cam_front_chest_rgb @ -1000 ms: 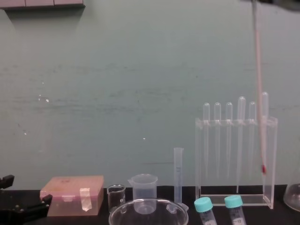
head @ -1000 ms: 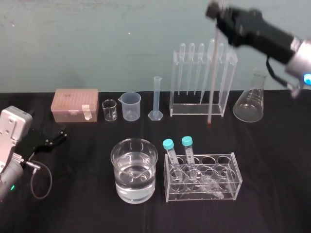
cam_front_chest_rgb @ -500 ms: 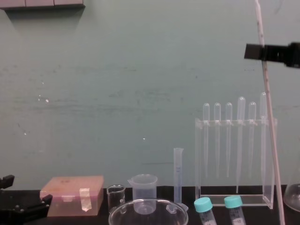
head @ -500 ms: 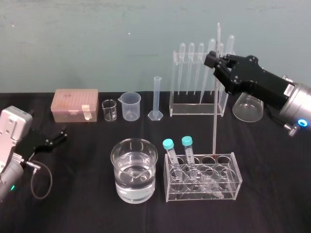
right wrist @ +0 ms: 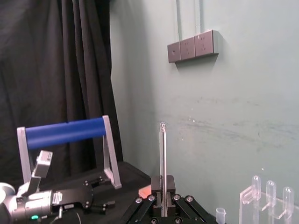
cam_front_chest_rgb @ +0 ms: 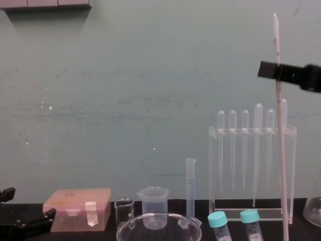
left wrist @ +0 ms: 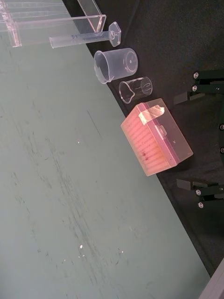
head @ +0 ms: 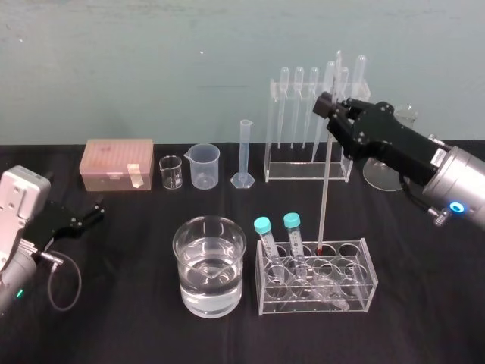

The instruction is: Hold the thermometer with one hand and immerse one end into the beaker, then reinsert it into the test tube rack.

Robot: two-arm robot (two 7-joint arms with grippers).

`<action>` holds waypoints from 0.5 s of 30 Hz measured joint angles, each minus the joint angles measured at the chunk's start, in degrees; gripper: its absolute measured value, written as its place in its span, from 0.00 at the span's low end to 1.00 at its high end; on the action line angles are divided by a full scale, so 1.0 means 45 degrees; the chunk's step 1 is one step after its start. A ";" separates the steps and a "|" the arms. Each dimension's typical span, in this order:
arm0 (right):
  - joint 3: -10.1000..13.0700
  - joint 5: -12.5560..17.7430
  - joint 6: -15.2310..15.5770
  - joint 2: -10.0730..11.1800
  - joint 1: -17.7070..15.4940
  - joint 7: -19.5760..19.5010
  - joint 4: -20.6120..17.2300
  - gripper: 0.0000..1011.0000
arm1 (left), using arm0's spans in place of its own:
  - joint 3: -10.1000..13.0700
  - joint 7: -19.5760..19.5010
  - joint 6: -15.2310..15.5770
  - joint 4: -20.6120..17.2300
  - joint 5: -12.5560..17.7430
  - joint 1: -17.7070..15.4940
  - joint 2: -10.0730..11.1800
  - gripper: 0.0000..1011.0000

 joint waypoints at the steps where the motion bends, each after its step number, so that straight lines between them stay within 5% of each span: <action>1: -0.0018 -0.0059 -0.0002 -0.0022 -0.0004 0.0001 0.0030 0.06 | 0.0000 0.0000 0.0000 -0.0001 0.0000 0.0000 0.0000 1.00; 15: -0.0088 -0.0819 0.0185 -0.0577 -0.0149 -0.0114 0.0856 0.06 | 0.0000 0.0000 0.0000 -0.0001 0.0000 0.0000 0.0000 1.00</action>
